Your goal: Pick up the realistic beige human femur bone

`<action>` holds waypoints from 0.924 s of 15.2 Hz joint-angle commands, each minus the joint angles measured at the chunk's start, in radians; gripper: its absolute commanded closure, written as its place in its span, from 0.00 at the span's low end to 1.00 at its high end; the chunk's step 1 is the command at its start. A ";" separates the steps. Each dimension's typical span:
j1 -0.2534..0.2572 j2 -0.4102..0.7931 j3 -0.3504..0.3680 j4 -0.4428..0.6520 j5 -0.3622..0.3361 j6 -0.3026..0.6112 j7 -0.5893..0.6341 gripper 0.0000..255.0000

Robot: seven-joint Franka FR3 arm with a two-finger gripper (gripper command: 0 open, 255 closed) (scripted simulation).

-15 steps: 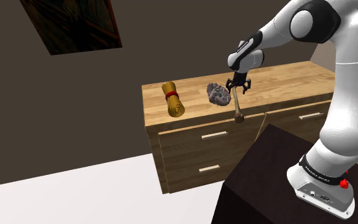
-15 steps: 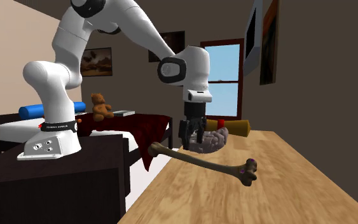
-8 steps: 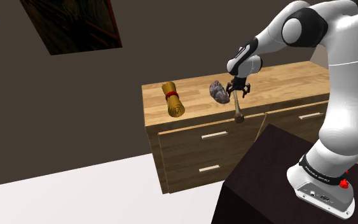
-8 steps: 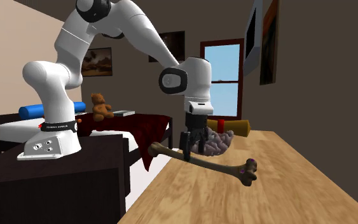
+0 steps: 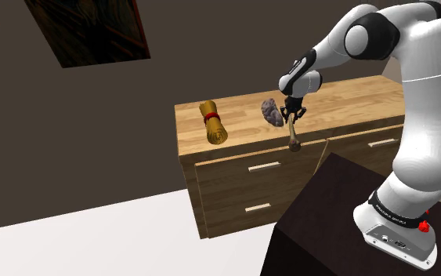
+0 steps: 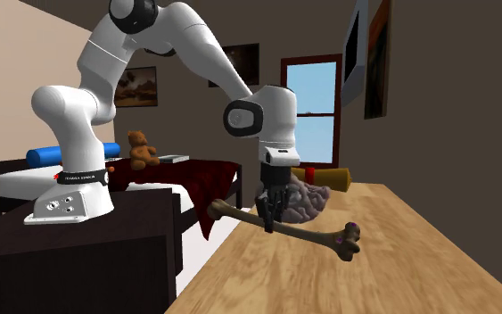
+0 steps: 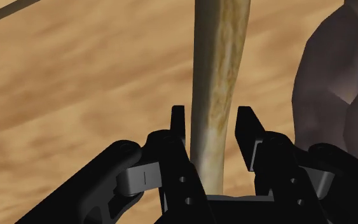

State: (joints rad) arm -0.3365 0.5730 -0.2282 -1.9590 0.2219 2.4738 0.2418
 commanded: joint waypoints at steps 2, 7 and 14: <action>0.001 0.005 0.002 0.000 0.000 -0.001 0.000 1.00; 0.005 -0.018 -0.004 -0.006 -0.006 -0.018 0.004 1.00; 0.018 -0.090 -0.023 -0.011 -0.032 -0.084 0.021 1.00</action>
State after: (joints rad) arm -0.3204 0.4941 -0.2482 -1.9690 0.1938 2.4001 0.2600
